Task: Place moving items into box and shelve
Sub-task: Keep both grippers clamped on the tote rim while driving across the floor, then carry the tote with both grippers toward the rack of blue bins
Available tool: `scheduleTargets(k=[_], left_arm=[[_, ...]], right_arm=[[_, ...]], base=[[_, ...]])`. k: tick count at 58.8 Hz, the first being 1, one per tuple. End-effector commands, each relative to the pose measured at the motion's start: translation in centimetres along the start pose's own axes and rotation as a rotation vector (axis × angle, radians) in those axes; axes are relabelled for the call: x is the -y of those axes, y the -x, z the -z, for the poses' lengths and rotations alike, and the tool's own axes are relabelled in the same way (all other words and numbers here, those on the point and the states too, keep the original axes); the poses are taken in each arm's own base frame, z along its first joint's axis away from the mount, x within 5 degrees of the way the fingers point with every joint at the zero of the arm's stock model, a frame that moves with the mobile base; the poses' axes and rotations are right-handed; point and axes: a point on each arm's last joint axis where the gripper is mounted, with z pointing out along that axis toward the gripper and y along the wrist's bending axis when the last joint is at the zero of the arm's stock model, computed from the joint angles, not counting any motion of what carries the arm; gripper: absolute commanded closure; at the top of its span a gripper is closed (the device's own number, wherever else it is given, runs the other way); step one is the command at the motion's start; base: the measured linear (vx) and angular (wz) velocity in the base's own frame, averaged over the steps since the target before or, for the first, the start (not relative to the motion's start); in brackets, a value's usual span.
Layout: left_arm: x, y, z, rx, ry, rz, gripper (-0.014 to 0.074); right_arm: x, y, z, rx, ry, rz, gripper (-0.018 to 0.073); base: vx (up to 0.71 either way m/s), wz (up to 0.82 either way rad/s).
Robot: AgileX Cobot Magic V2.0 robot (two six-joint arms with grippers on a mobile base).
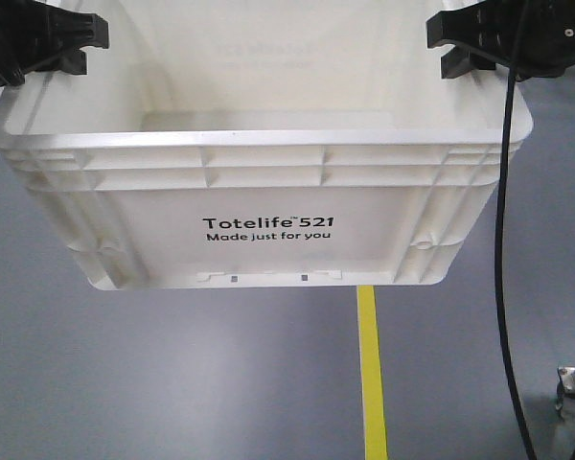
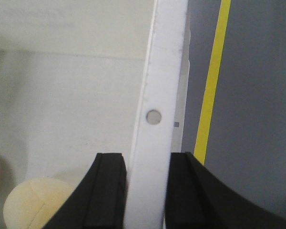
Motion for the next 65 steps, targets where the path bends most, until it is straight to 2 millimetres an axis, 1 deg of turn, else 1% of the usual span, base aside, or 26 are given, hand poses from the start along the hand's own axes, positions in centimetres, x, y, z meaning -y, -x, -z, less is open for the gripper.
scheduleTargets(k=[1,36,65], left_arm=[[0.17,2.40,3.09,0.236,-0.034,-0.021,0.0619],[0.13,2.39,3.10,0.235,-0.033,-0.019,0.0619],[0.12,2.40,3.10,0.236,-0.031,-0.021,0.0619]], right_arm=[[-0.15,1.97,3.45,0.222,0.018,0.007,0.0572],[-0.15,1.96,3.45,0.221,0.018,0.007,0.0572],[-0.15,1.97,3.45,0.222,0.018,0.007,0.0572]], base=[[0.64,-0.12],[0.64,-0.14],[0.62,-0.33]])
